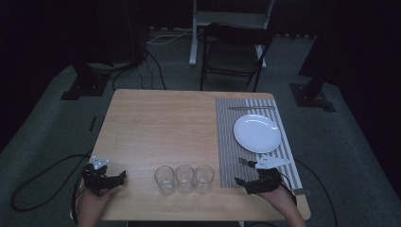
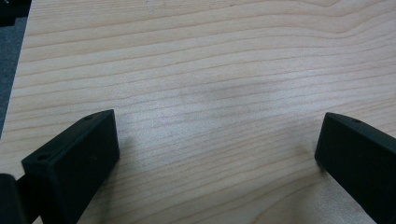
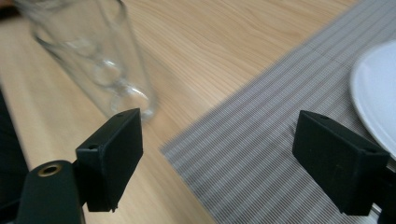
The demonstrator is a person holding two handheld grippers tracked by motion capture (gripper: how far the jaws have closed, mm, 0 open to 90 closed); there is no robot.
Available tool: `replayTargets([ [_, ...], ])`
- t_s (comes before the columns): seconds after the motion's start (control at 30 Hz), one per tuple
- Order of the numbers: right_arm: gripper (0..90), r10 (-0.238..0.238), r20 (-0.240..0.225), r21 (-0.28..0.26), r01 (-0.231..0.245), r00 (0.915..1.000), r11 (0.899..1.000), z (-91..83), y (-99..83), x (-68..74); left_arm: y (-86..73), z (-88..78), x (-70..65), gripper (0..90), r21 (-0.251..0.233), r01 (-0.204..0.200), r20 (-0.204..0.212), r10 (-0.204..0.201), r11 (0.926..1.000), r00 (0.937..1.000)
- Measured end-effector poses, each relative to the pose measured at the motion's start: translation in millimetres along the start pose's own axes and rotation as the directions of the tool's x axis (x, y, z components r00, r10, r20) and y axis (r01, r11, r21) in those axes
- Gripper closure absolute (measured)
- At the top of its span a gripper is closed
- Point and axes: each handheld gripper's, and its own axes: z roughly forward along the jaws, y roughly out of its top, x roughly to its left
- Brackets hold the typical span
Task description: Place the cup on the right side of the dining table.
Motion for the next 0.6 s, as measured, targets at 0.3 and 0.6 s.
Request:
replayTargets([
  [0.3,15.9,-0.047,-0.070,-0.030,0.045,0.9965,0.999,7.8,25.0,16.1,0.0,0.0,0.0,0.1,0.000,0.000,0.000,0.000,1.0000,1.0000],
  [0.6,15.9,-0.085,-0.143,-0.046,0.079,0.9862,0.996,19.3,46.3,31.0,0.0,-0.1,0.2,0.1,0.002,-0.002,0.000,0.002,1.0000,1.0000],
])
